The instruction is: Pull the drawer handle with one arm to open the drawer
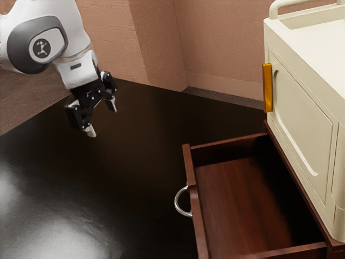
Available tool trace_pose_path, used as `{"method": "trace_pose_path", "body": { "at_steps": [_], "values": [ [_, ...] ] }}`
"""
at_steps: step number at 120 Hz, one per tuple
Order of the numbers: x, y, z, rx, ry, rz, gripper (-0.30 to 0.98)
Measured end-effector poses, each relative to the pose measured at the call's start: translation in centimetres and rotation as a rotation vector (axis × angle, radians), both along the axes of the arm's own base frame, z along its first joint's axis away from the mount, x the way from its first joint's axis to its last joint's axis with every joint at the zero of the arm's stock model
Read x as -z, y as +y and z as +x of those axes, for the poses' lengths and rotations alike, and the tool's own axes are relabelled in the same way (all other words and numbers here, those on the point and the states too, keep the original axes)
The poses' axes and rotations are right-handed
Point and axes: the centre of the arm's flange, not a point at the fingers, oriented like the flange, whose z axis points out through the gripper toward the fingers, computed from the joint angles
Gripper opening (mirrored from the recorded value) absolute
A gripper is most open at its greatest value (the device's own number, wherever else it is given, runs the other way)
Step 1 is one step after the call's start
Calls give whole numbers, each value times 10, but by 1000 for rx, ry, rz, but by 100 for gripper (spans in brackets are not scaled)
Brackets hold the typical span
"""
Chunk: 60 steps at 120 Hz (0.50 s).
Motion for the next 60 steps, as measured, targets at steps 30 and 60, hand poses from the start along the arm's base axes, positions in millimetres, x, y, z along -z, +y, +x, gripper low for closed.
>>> {"method": "trace_pose_path", "body": {
  "at_steps": [30,60],
  "values": [
    [9,41,-11,-254,44,-16,69],
    [9,63,-20,-413,48,-16,69]
  ]
}}
